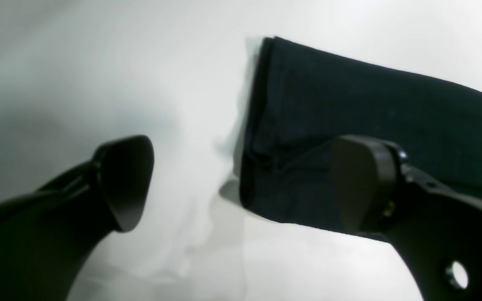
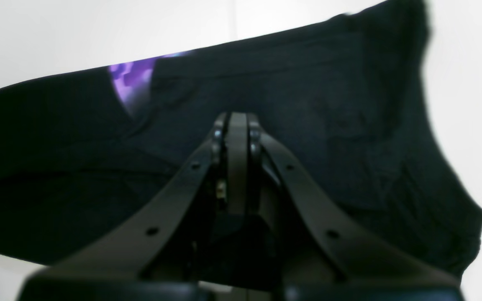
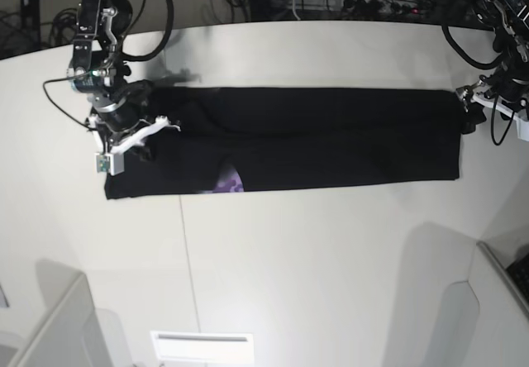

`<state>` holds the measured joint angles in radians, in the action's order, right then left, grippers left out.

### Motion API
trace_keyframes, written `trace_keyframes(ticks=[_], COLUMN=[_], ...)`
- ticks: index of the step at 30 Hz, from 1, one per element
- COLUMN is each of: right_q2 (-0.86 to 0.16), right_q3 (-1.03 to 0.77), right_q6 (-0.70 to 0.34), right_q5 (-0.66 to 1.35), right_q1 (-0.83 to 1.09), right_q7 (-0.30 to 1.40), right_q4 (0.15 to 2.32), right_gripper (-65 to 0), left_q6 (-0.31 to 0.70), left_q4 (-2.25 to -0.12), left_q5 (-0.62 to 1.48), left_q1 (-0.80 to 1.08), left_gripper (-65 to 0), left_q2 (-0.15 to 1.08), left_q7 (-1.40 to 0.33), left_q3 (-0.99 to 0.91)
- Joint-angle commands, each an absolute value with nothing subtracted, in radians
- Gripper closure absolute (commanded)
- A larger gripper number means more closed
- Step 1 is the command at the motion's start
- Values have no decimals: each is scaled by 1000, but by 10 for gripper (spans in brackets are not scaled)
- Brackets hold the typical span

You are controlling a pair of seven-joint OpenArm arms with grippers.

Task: Fold the T-shirt properly

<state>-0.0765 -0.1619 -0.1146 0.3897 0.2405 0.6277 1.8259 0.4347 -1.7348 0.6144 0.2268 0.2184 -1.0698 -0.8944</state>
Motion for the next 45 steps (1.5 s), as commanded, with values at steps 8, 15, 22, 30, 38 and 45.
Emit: trace_keyframes(ticks=[8,15,22,30,38,45], right_q2=[-79,-79,-79,-79,-79,-54], right_q3=[-145,-145,-147,-150,-148,-151], right_q6=[-120,-120,-120,-120,-120,-120], right_q5=[394,394,394,394,394,394], right_q1=[239,243,255,255,255,255], right_q7=[602,602,598,596,596,596], right_q4=[1844,1845,1854,1854,1854,1854], right_gripper=[0,0,0,0,0,0], left_q6=[478,476,476,476,476,475], left_q4=[-1524,-1388,-1362,-1331,-1449,-1662], left_q5=[618,616,616,616,616,576], left_q1=[168,87,97,127,194,286], left_gripper=[-650,-650,-484,0,0,0], left_q2=[272,278,278,282,308,298], left_q7=[-998,-997,-951,-914,-912,-912], left_q3=[-822,-766,-673,-682,-720,-720])
